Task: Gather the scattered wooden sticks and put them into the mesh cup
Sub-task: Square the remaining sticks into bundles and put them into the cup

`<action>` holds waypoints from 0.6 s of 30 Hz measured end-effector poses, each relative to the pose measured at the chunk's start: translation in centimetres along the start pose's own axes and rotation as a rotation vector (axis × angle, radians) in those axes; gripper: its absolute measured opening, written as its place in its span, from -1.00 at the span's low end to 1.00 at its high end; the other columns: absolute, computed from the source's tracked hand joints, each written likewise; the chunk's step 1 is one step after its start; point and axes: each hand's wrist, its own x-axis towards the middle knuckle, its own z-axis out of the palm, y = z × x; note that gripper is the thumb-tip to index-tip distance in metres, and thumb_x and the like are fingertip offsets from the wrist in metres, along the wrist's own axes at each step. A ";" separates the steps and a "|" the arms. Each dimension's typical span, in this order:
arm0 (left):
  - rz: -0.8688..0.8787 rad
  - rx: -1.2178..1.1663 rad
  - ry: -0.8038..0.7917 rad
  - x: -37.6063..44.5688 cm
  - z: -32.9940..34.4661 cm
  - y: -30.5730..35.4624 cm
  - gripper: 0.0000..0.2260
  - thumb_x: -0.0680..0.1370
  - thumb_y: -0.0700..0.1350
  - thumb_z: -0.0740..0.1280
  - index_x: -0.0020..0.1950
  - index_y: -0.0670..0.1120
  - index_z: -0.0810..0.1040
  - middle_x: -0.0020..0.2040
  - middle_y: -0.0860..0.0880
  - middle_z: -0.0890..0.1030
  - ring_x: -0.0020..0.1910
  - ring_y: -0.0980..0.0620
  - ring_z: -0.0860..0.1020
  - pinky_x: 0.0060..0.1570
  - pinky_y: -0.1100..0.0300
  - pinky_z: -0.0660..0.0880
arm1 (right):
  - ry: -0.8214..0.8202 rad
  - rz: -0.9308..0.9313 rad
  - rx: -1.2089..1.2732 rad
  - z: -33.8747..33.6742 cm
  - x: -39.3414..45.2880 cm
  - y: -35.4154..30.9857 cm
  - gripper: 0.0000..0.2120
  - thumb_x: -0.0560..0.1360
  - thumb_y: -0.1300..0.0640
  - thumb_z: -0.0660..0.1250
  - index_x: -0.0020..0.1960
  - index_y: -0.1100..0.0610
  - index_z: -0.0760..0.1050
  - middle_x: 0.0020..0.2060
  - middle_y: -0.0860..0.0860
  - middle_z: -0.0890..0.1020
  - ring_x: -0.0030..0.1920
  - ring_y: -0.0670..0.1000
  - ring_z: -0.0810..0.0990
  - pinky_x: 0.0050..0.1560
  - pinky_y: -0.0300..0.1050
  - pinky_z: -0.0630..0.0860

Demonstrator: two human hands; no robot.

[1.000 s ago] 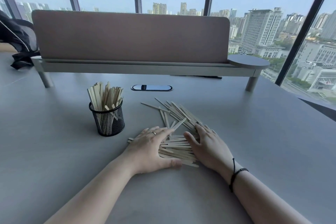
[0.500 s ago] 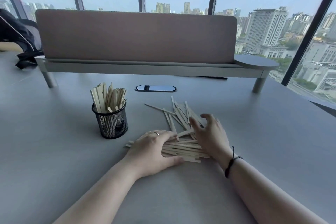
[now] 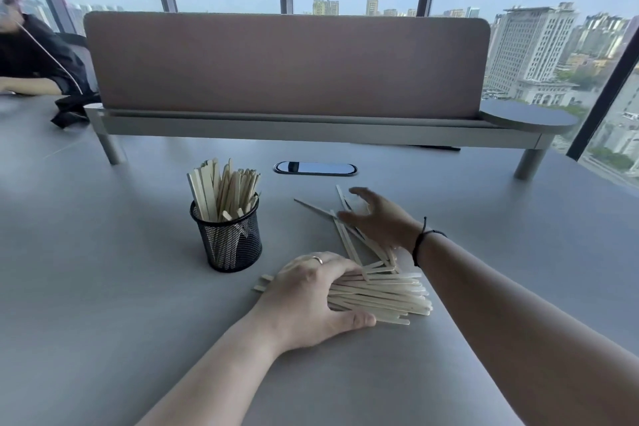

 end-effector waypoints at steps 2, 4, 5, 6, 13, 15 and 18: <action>-0.009 0.022 -0.021 0.1 -0.2 0.0 -0.31 0.33 0.50 0.35 0.38 0.21 0.47 0.34 0.25 0.49 0.33 0.22 0.43 0.38 0.17 0.34 | -0.073 -0.065 -0.129 0.6 0.1 -0.5 -0.38 0.46 -0.32 0.33 0.47 -0.21 0.31 0.45 -0.02 0.45 0.39 0.07 0.44 0.32 -0.06 0.37; -0.029 0.036 -0.040 0.0 -0.2 -0.1 -0.25 0.33 0.51 0.35 0.44 0.22 0.41 0.41 0.24 0.40 0.39 0.20 0.37 0.39 0.21 0.29 | -0.099 -0.125 -0.264 1.2 -0.1 -0.8 -0.46 0.48 -0.32 0.29 0.43 -0.27 0.37 0.51 -0.08 0.36 0.48 0.01 0.33 0.43 -0.04 0.24; -0.037 0.039 -0.043 0.0 -0.3 -0.1 -0.23 0.32 0.51 0.35 0.46 0.22 0.37 0.44 0.24 0.35 0.42 0.19 0.33 0.40 0.20 0.26 | -0.100 -0.149 -0.299 1.5 -0.3 -0.9 -0.51 0.50 -0.31 0.28 0.41 -0.29 0.39 0.53 -0.11 0.31 0.51 -0.03 0.28 0.46 -0.04 0.17; -0.047 0.041 -0.045 0.0 -0.3 0.0 -0.21 0.32 0.51 0.36 0.48 0.23 0.34 0.47 0.24 0.30 0.45 0.18 0.29 0.41 0.19 0.24 | -0.102 -0.168 -0.301 1.6 -0.4 -0.9 -0.56 0.52 -0.29 0.27 0.38 -0.32 0.41 0.54 -0.13 0.29 0.51 -0.05 0.25 0.46 -0.05 0.15; -0.107 0.111 -0.048 -0.1 -0.6 -0.3 0.00 0.17 0.59 0.34 0.51 0.23 0.16 0.60 0.13 0.08 0.58 0.09 -0.01 0.57 -0.03 0.00 | -0.213 -0.311 -0.105 1.9 -2.3 -0.4 -0.69 0.42 -0.15 0.34 0.14 -0.41 0.56 0.42 -0.27 0.43 0.44 -0.18 0.36 0.43 0.01 0.34; -0.115 0.162 -0.060 -0.1 -0.7 -0.4 0.10 0.12 0.64 0.29 0.54 0.20 0.08 0.63 0.09 0.03 0.61 0.05 -0.08 0.58 -0.12 -0.13 | -0.248 -0.333 -0.047 1.5 -3.4 -0.3 -0.82 0.36 -0.18 0.38 -0.09 -0.45 0.60 0.34 -0.34 0.49 0.35 -0.24 0.46 0.37 -0.01 0.41; -0.118 0.229 -0.110 -0.3 -0.7 -0.5 0.21 0.09 0.68 0.22 0.60 0.17 -0.07 0.67 0.02 -0.06 0.63 0.00 -0.19 0.56 -0.15 -0.24 | -0.328 -0.347 0.036 0.7 -5.5 -0.5 -0.84 0.41 -0.05 0.48 -0.20 -0.35 0.64 0.00 -0.41 0.62 0.04 -0.28 0.58 0.23 -0.14 0.49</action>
